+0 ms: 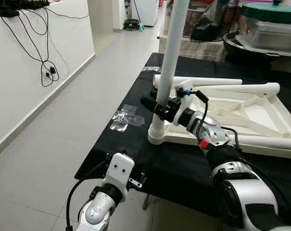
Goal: Building children table
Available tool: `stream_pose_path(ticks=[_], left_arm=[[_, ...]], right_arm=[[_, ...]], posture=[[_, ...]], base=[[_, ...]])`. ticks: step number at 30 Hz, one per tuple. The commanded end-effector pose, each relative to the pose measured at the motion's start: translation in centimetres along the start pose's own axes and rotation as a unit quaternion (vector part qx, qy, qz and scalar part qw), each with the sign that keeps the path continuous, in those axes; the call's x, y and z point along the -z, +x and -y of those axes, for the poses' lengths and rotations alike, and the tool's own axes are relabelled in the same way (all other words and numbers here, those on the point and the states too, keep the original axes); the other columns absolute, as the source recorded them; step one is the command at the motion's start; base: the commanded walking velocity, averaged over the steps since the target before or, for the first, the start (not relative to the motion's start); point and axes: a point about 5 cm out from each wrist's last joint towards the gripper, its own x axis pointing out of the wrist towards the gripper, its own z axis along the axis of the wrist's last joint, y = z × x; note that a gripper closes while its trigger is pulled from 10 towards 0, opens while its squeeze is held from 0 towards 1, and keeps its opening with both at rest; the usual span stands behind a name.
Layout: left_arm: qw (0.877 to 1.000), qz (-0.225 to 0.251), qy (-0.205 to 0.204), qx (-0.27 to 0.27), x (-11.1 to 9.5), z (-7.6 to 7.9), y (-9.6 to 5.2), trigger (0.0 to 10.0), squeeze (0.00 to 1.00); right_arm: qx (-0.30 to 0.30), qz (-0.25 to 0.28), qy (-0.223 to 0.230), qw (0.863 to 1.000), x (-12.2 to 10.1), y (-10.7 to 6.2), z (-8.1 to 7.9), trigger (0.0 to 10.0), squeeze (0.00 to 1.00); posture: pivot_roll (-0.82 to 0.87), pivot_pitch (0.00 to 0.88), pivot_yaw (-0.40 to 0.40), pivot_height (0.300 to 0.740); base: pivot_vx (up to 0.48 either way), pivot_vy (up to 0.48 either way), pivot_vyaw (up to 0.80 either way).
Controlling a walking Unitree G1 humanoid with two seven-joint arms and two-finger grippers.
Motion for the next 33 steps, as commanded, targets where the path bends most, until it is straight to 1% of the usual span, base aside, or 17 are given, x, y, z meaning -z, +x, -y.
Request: stream_pose_path(ticks=[1,5,6,11,13,15,17,18,20,21,22,25,26,29,30,32,33], left_arm=[[1.0,-0.009,-0.005,0.004,0.5,0.2,-0.2,10.0,0.0],[1.0,-0.011,-0.004,0.006,0.6,0.2,-0.2,10.0,0.0],[1.0,-0.011,-0.004,0.006,0.6,0.2,-0.2,10.0,0.0],[1.0,-0.012,-0.003,0.007,0.7,0.2,-0.2,10.0,0.0],[1.0,-0.012,-0.003,0.007,0.6,0.2,-0.2,10.0,0.0],[1.0,-0.012,-0.003,0.007,0.6,0.2,-0.2,10.0,0.0],[1.0,-0.012,-0.003,0.008,0.6,0.2,-0.1,10.0,0.0],[1.0,-0.012,-0.003,0.008,0.6,0.2,-0.1,10.0,0.0],[1.0,-0.012,-0.004,0.008,0.5,0.1,-0.1,10.0,0.0],[1.0,-0.012,-0.004,0.008,0.5,0.1,-0.1,10.0,0.0],[1.0,-0.012,-0.004,0.009,0.5,0.1,-0.1,10.0,0.0],[1.0,-0.012,-0.004,0.01,0.5,0.1,-0.1,10.0,0.0],[1.0,-0.012,-0.004,0.01,0.5,0.1,-0.1,10.0,0.0],[1.0,-0.011,-0.003,0.009,0.3,0.1,-0.1,10.0,0.0],[1.0,-0.011,-0.003,0.009,0.3,0.1,-0.1,10.0,0.0],[1.0,-0.011,-0.003,0.009,0.3,0.1,-0.1,10.0,0.0],[1.0,-0.011,-0.004,0.009,0.4,0.1,-0.1,10.0,0.0]], right_arm=[[-0.065,-0.027,0.008,0.997,1.1,1.1,-1.5,10.0,0.0],[-0.055,-0.024,-0.001,0.998,0.8,1.2,-1.4,10.0,0.0],[-0.031,-0.023,-0.011,0.999,0.7,1.3,-1.1,0.0,0.0],[0.03,-0.009,-0.031,0.999,0.6,1.3,-0.5,0.0,0.0],[0.078,0.001,-0.039,0.996,0.8,1.0,-0.1,0.0,0.0],[0.078,0.001,-0.039,0.996,0.8,1.0,-0.1,0.0,0.0],[0.198,-0.002,-0.084,0.977,1.1,0.3,0.8,0.0,0.0],[0.198,-0.002,-0.084,0.977,1.1,0.3,0.8,0.0,0.0],[0.33,-0.009,-0.105,0.938,1.6,-0.8,1.7,0.0,0.0],[0.33,-0.009,-0.105,0.938,1.6,-0.8,1.7,0.0,0.0],[0.368,-0.008,-0.108,0.924,1.8,-1.3,1.8,0.0,0.0],[0.484,-0.001,-0.117,0.867,2.6,-2.6,1.4,0.0,0.0],[0.484,-0.001,-0.117,0.867,2.6,-2.6,1.4,0.0,0.0],[0.558,0.019,-0.09,0.825,3.3,-3.1,0.2,0.0,0.0],[0.558,0.019,-0.09,0.825,3.3,-3.1,0.2,0.0,0.0],[0.577,0.023,-0.083,0.812,3.5,-2.9,-0.6,0.0,0.0],[0.57,0.024,-0.078,0.818,3.6,-2.5,-1.0,2.5,0.0]], posture=[[0.08,0.045,-0.067,0.74],[0.08,0.041,-0.067,0.74],[0.08,0.039,-0.067,0.74],[0.08,0.043,-0.064,0.74],[0.08,0.047,-0.063,0.74],[0.08,0.047,-0.063,0.74],[0.08,0.057,-0.063,0.74],[0.08,0.057,-0.063,0.74],[0.07,0.062,-0.058,0.74],[0.07,0.062,-0.058,0.74],[0.07,0.062,-0.058,0.74],[0.07,0.062,-0.06,0.74],[0.07,0.062,-0.06,0.74],[0.07,0.067,-0.06,0.74],[0.07,0.067,-0.06,0.74],[0.07,0.068,-0.061,0.74],[0.07,0.068,-0.061,0.74]], base=[[0.0,0.0,0.0],[0.0,0.0,0.0],[0.0,0.0,0.0],[0.0,0.0,0.0],[0.0,0.0,0.0],[0.0,0.0,0.0],[0.0,0.0,0.0],[0.0,0.0,0.0],[0.0,0.0,0.0],[0.0,0.0,0.0],[0.0,0.0,0.0],[0.0,0.0,0.0],[0.0,0.0,0.0],[0.0,0.0,0.0],[0.0,0.0,0.0],[0.0,0.0,0.0],[0.0,0.0,0.0]])
